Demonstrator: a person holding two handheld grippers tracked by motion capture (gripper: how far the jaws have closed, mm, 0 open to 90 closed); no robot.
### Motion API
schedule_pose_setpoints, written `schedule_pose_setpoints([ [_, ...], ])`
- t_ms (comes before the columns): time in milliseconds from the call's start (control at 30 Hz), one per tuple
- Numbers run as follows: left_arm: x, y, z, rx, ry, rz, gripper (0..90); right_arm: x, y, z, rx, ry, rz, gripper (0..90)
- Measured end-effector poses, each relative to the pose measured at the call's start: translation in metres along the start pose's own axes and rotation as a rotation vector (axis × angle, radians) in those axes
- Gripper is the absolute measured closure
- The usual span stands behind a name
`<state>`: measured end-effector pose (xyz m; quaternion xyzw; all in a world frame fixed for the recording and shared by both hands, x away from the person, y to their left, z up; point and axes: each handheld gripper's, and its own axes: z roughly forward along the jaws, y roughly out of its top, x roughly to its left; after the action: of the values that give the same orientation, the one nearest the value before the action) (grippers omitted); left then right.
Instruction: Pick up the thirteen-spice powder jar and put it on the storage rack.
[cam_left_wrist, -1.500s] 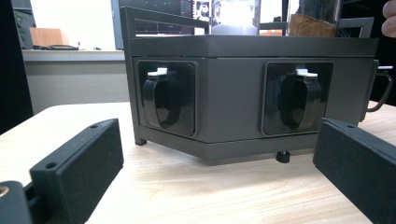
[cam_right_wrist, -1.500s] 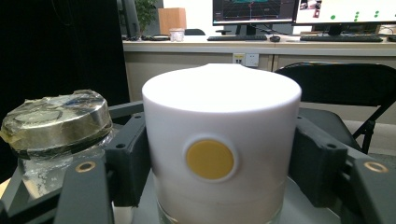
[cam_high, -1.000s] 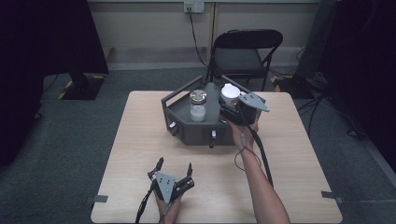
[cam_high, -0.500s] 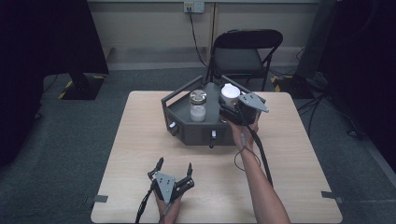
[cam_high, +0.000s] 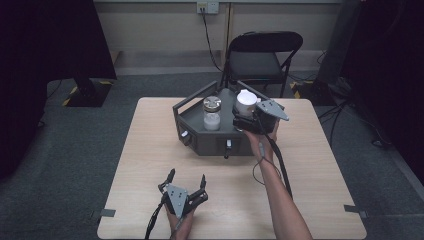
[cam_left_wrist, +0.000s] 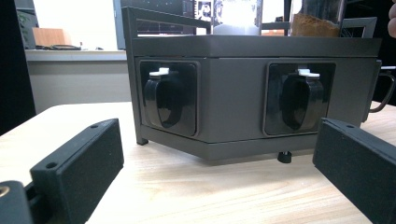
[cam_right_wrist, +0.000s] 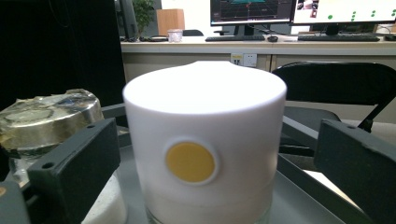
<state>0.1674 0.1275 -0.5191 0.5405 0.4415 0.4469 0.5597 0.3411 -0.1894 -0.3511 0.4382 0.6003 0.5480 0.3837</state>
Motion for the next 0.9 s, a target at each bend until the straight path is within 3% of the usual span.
schedule_pose_setpoints([
  [900,0.0000,0.0000,0.0000,0.000,0.000,0.000,1.2,-0.0004,-0.0011,-0.0003,0.001,-0.016,-0.009,0.0],
])
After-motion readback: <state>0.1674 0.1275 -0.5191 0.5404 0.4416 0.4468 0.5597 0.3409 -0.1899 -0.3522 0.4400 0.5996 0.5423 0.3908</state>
